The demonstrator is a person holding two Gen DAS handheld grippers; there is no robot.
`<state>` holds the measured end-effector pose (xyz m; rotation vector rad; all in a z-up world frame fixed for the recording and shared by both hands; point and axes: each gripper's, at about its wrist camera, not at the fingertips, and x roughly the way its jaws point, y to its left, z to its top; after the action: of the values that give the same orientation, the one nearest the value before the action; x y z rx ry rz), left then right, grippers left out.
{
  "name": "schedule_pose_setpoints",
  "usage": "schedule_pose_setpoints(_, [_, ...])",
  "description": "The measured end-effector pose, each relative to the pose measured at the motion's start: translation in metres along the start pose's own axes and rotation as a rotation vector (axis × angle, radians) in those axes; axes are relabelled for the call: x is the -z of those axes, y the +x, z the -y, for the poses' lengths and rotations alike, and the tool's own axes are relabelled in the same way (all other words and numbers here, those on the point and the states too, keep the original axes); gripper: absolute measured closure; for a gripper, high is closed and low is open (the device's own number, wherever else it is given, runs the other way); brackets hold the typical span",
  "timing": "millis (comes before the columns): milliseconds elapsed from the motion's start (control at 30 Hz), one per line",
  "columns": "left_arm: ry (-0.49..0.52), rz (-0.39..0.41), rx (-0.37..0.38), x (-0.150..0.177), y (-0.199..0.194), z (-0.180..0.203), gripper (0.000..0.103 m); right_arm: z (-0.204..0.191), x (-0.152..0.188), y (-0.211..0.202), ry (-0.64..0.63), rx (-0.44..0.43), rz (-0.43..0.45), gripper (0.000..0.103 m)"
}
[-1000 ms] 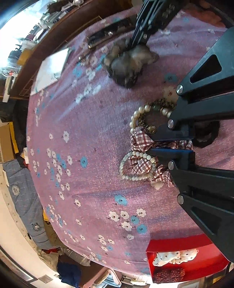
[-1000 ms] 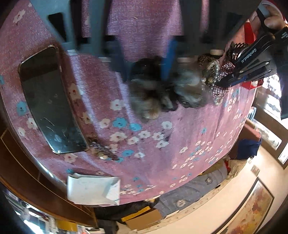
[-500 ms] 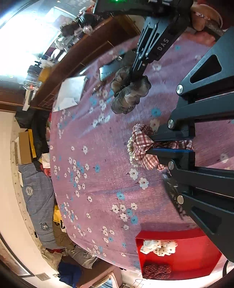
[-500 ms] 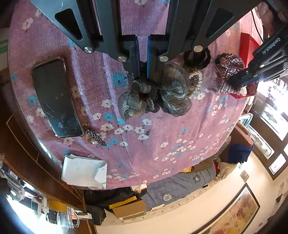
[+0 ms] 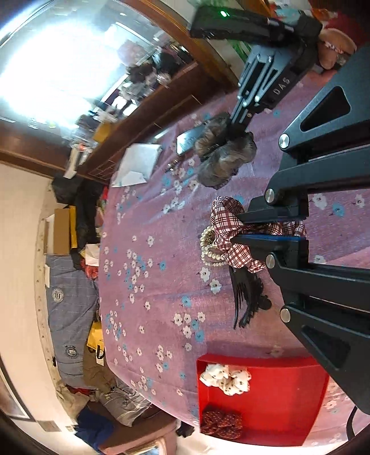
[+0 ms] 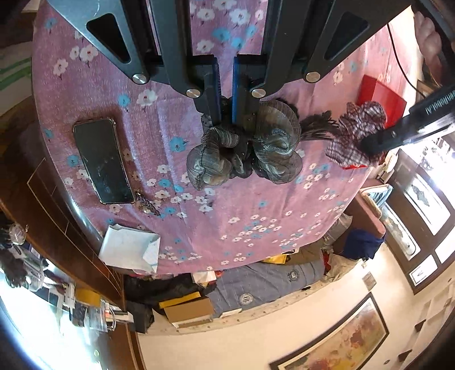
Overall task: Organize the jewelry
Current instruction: 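Grasp the red plaid scrunchie with left tool while right grasps grey scrunchie, then carry both scrunchies into the red tray and open both tools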
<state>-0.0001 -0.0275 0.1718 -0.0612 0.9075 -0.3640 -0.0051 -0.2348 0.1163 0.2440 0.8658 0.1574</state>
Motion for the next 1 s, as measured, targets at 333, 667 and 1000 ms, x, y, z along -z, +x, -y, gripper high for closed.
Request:
schedule_pose_setpoints(333, [-0.184,0.065,-0.024,0.024,-0.057,-0.093,0.097,-0.052,0.009,-0.011,-0.098,-0.033,0.014,0.096])
schedule_pose_setpoints(667, [-0.299,0.081,-0.206,0.049,-0.093,-0.186,0.097,-0.125,0.013,0.011,-0.190,-0.134,-0.027,0.096])
schedule_pose_setpoints(1000, [-0.234,-0.005,-0.426,0.065,-0.080,-0.242,0.097,-0.217,0.026,0.043,-0.317,-0.234,-0.098,0.096])
